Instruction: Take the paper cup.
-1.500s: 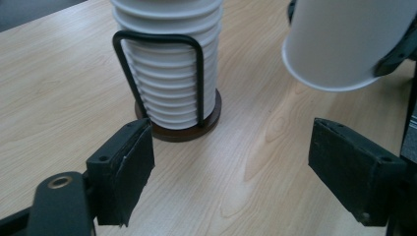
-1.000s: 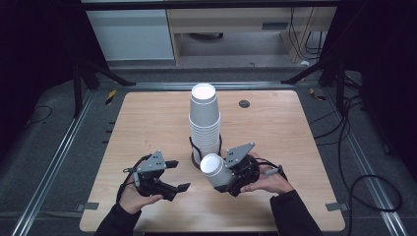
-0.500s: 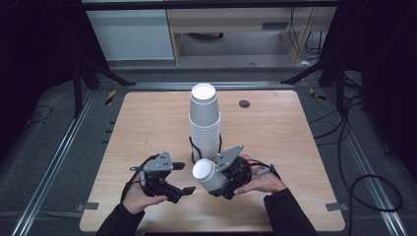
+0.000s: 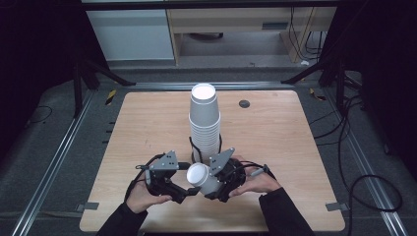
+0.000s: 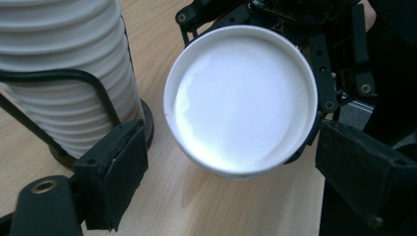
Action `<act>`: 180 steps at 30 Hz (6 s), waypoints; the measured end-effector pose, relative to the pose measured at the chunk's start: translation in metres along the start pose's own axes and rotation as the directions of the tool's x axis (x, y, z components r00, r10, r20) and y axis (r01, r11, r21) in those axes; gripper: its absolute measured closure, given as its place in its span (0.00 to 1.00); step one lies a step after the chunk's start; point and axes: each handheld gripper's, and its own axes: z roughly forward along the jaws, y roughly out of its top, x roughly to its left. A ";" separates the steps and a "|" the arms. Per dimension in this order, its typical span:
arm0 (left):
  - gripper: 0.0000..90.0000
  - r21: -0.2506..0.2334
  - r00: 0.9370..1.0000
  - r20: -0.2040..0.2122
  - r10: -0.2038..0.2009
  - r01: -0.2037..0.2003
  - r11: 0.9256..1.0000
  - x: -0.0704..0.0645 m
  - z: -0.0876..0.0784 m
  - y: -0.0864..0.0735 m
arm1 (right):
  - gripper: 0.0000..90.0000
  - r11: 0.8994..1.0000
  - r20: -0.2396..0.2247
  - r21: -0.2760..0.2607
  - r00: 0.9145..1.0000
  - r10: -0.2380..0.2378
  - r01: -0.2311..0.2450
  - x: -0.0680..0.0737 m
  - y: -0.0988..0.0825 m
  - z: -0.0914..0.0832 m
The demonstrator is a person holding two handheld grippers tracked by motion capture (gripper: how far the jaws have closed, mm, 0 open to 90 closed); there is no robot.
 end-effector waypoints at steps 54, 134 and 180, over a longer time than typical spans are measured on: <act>0.22 0.117 1.000 0.027 0.012 -0.015 0.993 -0.004 0.018 -0.001 | 0.15 0.998 -0.055 0.065 0.998 -0.021 0.025 0.007 0.018 0.020; 0.22 -0.214 0.999 0.047 0.005 0.005 0.977 0.009 0.001 0.019 | 0.06 0.891 0.085 -0.367 0.944 0.318 -0.267 0.016 -0.049 -0.066; 0.22 -0.242 0.980 0.191 0.064 -0.016 0.970 -0.006 0.024 0.027 | 0.07 0.876 -0.070 -0.393 0.959 0.274 -0.279 0.016 -0.045 -0.043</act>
